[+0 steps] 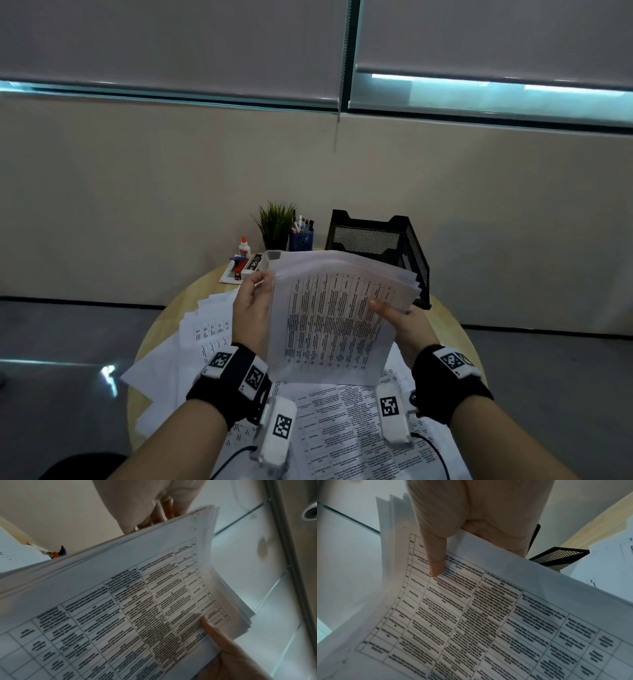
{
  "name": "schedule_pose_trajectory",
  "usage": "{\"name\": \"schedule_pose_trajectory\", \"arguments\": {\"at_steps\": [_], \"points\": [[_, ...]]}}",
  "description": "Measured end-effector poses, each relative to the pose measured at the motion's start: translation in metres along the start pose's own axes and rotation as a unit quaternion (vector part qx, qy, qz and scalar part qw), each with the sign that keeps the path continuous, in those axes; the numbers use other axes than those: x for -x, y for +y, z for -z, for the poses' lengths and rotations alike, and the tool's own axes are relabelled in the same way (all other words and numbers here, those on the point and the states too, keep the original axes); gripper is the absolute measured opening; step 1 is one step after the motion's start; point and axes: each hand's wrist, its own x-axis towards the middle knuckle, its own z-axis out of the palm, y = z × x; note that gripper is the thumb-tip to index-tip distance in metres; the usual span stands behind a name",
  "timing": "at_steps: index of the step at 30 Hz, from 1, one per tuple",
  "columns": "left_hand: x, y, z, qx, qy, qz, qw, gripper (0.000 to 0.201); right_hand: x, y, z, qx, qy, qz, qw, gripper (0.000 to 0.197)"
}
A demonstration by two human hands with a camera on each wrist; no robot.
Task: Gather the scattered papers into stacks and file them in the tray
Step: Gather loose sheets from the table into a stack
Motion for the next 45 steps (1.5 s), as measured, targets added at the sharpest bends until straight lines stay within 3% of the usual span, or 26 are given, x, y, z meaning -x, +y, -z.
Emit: {"name": "schedule_pose_trajectory", "arguments": {"at_steps": [2,3,6,8,11,13,17,19,20,24,26,32,35,40,42,45], "points": [[0.003,0.002,-0.003,0.023,-0.022,0.002,0.999,0.032,0.000,-0.001,-0.001,0.005,0.005,-0.005,1.000,0.039],[0.004,0.001,-0.003,0.043,-0.030,0.003,0.999,0.049,-0.001,-0.001,-0.001,0.006,0.007,-0.009,1.000,0.037],[0.008,-0.009,0.000,0.050,-0.040,-0.002,0.998,0.100,-0.001,-0.001,-0.002,0.007,0.007,-0.009,1.000,0.067],[0.010,-0.017,0.003,0.047,-0.052,-0.014,0.997,0.113,-0.003,-0.001,-0.003,0.011,0.005,-0.008,1.000,0.079],[0.010,-0.027,0.008,0.058,-0.039,0.000,0.998,0.120,-0.004,0.000,-0.003,0.009,0.000,-0.010,1.000,0.081],[0.012,-0.023,0.007,0.072,-0.047,0.016,0.996,0.110,-0.003,-0.001,-0.003,-0.002,0.006,-0.013,1.000,0.081],[0.012,-0.031,0.009,0.008,-0.056,0.061,0.997,0.030,-0.001,-0.004,-0.004,-0.024,0.009,-0.016,1.000,0.066],[0.009,-0.039,0.011,-0.049,-0.056,0.067,0.995,0.017,0.002,-0.004,-0.008,-0.019,0.004,-0.011,1.000,0.073],[0.008,-0.039,0.010,-0.053,-0.054,0.073,0.994,0.016,0.003,-0.006,-0.010,-0.016,0.005,-0.005,1.000,0.069],[0.003,-0.018,0.004,-0.005,-0.033,0.059,0.998,0.010,0.007,-0.020,-0.016,0.001,0.021,0.039,0.999,0.022],[0.005,-0.012,0.004,0.001,-0.016,0.045,0.999,0.013,0.011,-0.024,-0.016,-0.003,0.022,0.053,0.998,0.015],[0.032,-0.034,0.011,-0.023,-0.017,0.085,0.996,0.020,0.023,-0.007,-0.018,0.026,0.052,0.025,0.998,0.015],[0.033,-0.036,0.010,-0.017,-0.027,0.093,0.995,0.020,0.026,-0.017,-0.020,0.007,0.047,0.044,0.998,0.021],[0.031,-0.034,0.011,-0.021,-0.050,0.094,0.994,0.031,0.020,-0.034,-0.024,0.040,0.061,0.066,0.995,0.079],[0.030,-0.034,0.013,-0.008,-0.051,0.106,0.993,0.034,0.016,-0.038,-0.024,0.052,0.089,0.057,0.993,0.074],[0.027,-0.033,0.015,0.002,-0.051,0.115,0.992,0.032,0.012,-0.038,-0.022,0.054,0.128,0.055,0.989,0.043]]}}
